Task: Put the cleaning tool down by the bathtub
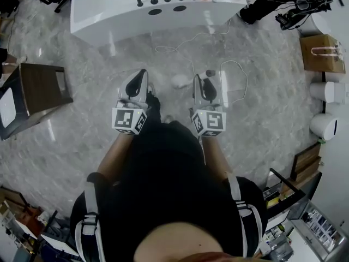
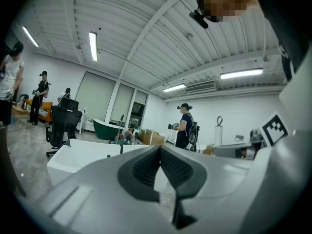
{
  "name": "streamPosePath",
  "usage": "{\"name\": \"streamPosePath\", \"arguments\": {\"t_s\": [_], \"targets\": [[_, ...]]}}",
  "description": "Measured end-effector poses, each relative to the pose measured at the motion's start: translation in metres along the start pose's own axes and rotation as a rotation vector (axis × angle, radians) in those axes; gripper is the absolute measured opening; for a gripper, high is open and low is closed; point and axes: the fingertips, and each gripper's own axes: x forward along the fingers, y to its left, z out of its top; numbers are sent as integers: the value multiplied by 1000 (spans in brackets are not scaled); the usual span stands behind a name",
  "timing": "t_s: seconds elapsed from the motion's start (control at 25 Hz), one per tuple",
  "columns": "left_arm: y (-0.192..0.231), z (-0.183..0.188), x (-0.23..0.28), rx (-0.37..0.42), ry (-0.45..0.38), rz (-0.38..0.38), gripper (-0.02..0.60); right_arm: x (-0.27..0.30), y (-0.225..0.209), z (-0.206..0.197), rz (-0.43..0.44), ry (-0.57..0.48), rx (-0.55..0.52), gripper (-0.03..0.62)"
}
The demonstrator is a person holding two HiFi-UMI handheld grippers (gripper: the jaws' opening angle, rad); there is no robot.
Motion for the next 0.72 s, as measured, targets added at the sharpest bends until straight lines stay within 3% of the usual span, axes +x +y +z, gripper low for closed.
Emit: {"name": "streamPosePath", "arguments": {"t_s": [0.32,0.72], "targets": [[59,16,60,10,2,-73,9,79,5,14,-75,-2,-25,87],[120,22,114,15,4,-81,9,167,17,18,-80,4,-30,87]]}}
